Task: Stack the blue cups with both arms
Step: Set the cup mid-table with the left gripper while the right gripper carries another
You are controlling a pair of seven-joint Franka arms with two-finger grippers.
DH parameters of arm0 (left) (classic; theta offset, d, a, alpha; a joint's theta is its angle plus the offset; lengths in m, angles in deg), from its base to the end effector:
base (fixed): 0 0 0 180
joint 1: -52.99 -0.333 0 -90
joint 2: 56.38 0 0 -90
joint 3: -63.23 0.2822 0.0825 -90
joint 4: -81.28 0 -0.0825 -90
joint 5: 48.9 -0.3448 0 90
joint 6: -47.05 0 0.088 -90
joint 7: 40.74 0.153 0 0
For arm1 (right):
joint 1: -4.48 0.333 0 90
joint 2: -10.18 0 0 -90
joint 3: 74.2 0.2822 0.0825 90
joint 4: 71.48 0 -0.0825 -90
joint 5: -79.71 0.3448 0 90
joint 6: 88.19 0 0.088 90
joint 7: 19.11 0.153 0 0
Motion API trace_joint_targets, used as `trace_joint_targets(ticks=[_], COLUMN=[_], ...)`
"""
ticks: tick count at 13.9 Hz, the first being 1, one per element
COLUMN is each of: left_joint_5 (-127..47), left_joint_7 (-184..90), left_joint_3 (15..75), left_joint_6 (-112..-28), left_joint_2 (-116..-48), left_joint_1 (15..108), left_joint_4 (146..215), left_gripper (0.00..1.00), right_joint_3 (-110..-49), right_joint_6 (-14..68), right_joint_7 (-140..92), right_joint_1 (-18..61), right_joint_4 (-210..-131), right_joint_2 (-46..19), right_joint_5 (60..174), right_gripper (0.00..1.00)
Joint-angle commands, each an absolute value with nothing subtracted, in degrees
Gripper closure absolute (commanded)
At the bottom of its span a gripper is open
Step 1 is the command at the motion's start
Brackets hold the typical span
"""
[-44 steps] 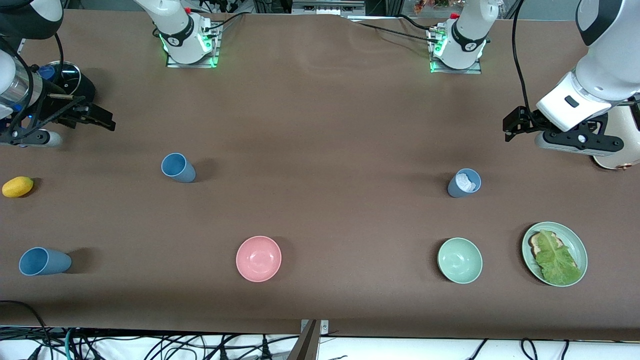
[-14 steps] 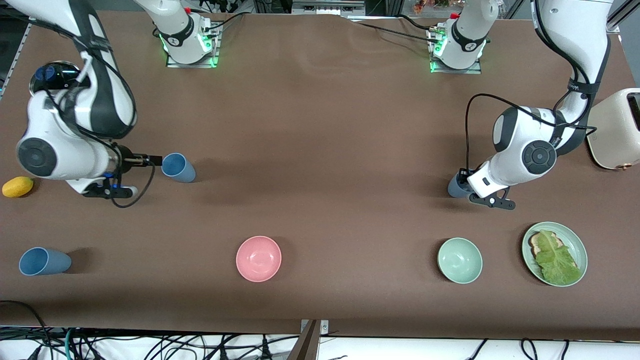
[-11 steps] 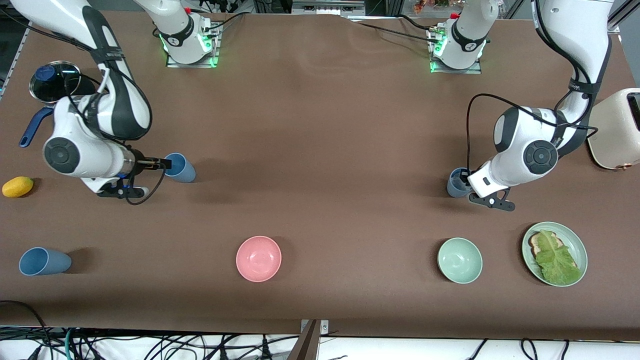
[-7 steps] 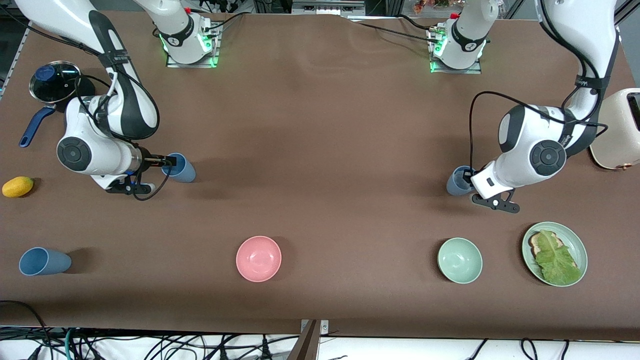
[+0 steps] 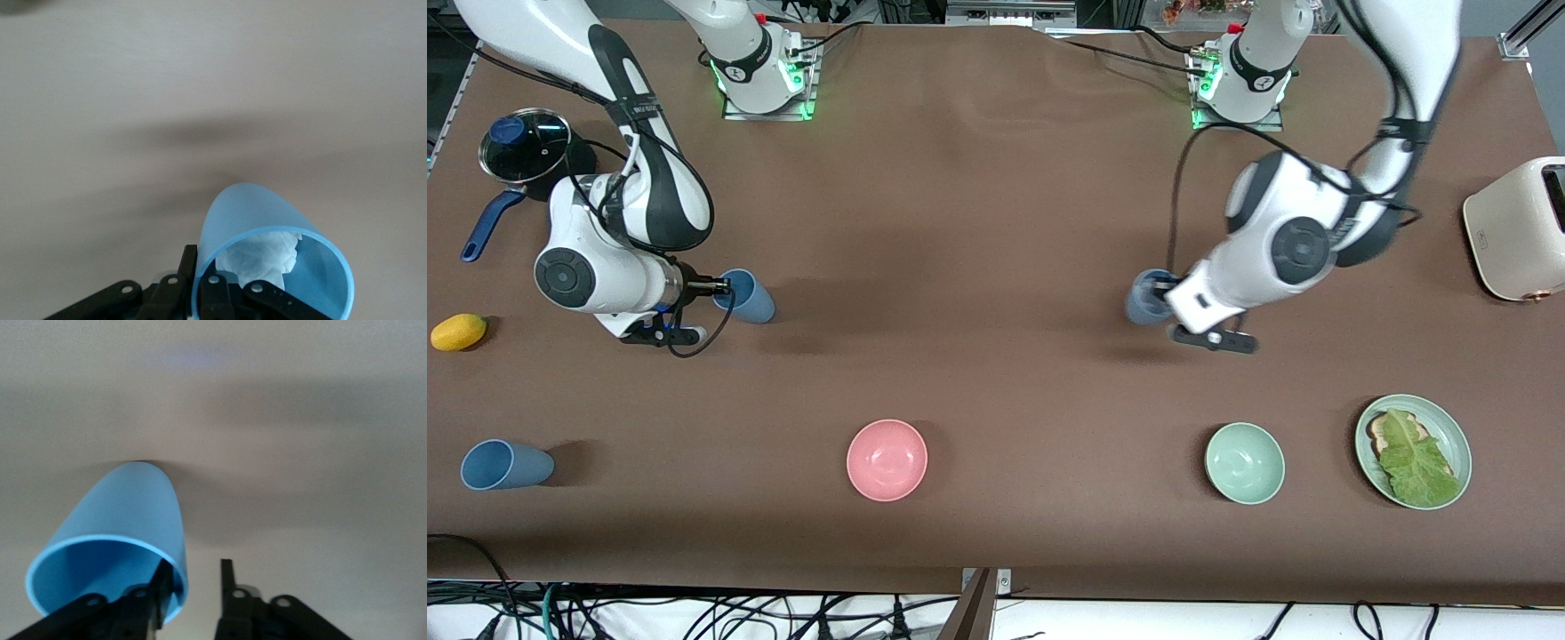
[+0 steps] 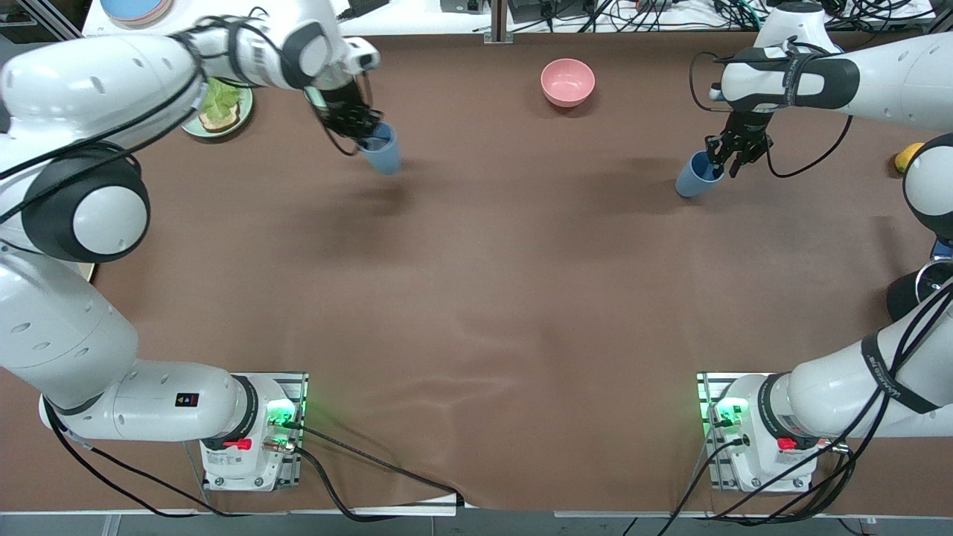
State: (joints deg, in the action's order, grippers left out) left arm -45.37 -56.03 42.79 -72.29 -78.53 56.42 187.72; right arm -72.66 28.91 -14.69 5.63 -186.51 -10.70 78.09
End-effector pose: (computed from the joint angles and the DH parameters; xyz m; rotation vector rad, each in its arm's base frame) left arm 0.5190 -0.2310 0.2616 2.9962 -0.1509 -0.2909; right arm 0.5104 0.0216 0.2039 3.0669 -0.0204 -0.5054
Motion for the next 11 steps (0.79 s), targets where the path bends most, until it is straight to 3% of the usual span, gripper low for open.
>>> trace_joint_targets(ticks=[1, 4, 6, 7, 8, 11], left_joint_5=[-44.0, -44.4, -44.4, -44.4, -44.4, -44.7], left_joint_7=[-63.9, -67.6, -68.4, -68.7, -69.6, -69.9], left_joint_3=[42.7, 42.7, 42.7, 42.7, 42.7, 42.7], left_joint_6=[-78.2, -82.4, -82.9, -82.9, -82.9, -77.6], left_joint_2=[-83.9, -86.9, -87.2, -87.1, -87.1, -82.1], left_joint_1=[61.8, 64.2, 64.9, 64.8, 64.9, 64.0], left_joint_4=[186.0, 186.0, 186.0, 186.0, 186.0, 185.8], left_gripper=[1.0, 1.0, 1.0, 0.65, 0.01, 0.0], right_joint_3=[-72.4, -72.4, -72.4, -72.4, -72.4, -72.2], right_joint_6=[28.6, 23.7, 15.8, 12.3, 9.3, 6.0], right_joint_7=[-13.9, -8.2, -3.0, 0.1, 3.4, 15.6], right_joint_1=[6.7, 10.0, 13.6, 15.4, 17.3, 24.8], right_joint_4=[-184.8, -177.2, -167.9, -163.2, -159.1, -153.0], right_joint_2=[-10.6, -12.2, -15.7, -17.8, -19.6, -22.2], right_joint_5=[77.3, 77.3, 77.6, 78.0, 78.0, 78.9], right_gripper=[1.0, 1.0, 1.0, 1.0, 1.0, 1.0])
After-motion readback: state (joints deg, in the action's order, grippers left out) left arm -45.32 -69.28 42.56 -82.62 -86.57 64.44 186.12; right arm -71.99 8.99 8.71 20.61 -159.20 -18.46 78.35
